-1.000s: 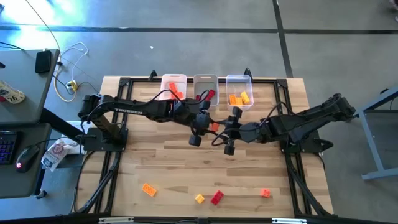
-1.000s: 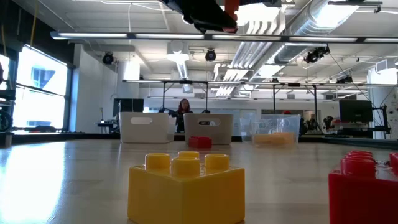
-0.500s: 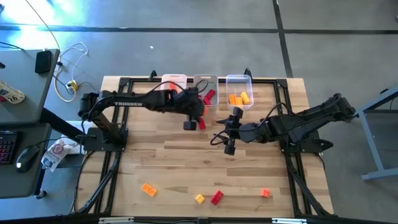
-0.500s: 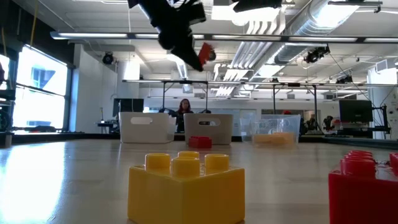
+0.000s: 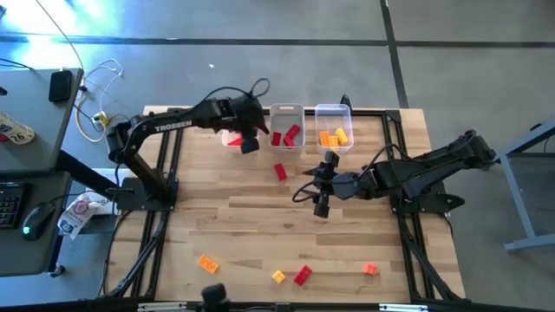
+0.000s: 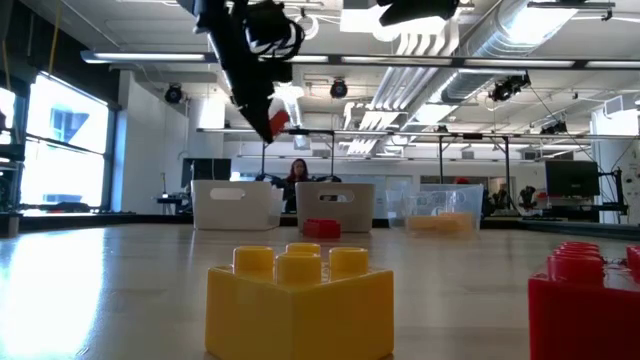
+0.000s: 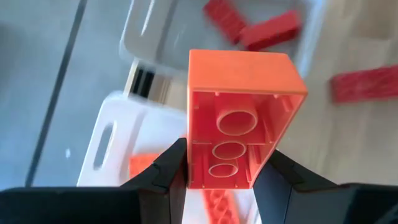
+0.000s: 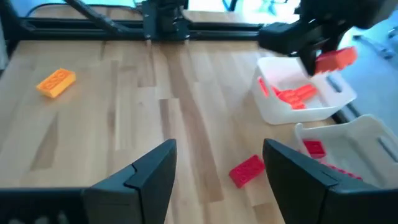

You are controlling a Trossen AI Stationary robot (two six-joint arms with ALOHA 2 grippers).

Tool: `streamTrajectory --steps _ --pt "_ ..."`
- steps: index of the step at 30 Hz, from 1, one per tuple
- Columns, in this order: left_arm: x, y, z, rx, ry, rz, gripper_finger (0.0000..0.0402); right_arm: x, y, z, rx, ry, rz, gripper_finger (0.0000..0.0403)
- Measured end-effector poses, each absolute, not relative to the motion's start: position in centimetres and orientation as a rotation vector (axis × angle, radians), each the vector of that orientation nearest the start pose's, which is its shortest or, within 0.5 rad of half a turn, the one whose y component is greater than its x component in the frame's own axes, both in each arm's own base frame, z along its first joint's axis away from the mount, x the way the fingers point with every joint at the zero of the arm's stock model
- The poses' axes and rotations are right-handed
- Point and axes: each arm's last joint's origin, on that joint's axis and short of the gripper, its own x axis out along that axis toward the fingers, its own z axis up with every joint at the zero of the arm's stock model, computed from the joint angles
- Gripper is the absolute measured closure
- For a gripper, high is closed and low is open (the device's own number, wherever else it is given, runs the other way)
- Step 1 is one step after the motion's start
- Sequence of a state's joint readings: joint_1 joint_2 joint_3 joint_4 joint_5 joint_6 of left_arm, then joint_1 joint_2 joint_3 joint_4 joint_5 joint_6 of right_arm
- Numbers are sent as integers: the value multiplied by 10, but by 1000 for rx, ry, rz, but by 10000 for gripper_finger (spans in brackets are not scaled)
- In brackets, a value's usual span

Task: Sort & place blocks by color
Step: Put the orange game piece into the white bin

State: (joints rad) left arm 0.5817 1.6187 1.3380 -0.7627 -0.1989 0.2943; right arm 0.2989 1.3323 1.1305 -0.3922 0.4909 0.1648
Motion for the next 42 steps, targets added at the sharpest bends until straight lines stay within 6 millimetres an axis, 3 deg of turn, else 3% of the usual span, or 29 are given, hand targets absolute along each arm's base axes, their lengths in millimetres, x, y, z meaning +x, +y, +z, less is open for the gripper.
streamTrajectory --steps 8,16,22,33,42 --pt "249 215 270 -121 1169 684 283 278 73 314 6 561 -190 176" --pt "238 219 267 -231 1208 717 283 278 82 309 90 634 32 176" --pt "240 222 255 -270 1252 702 282 288 98 295 107 696 193 176" --pt "249 230 223 -284 1372 631 280 300 130 258 73 826 323 176" --pt "255 233 196 -312 1477 633 242 303 150 233 33 906 359 176"
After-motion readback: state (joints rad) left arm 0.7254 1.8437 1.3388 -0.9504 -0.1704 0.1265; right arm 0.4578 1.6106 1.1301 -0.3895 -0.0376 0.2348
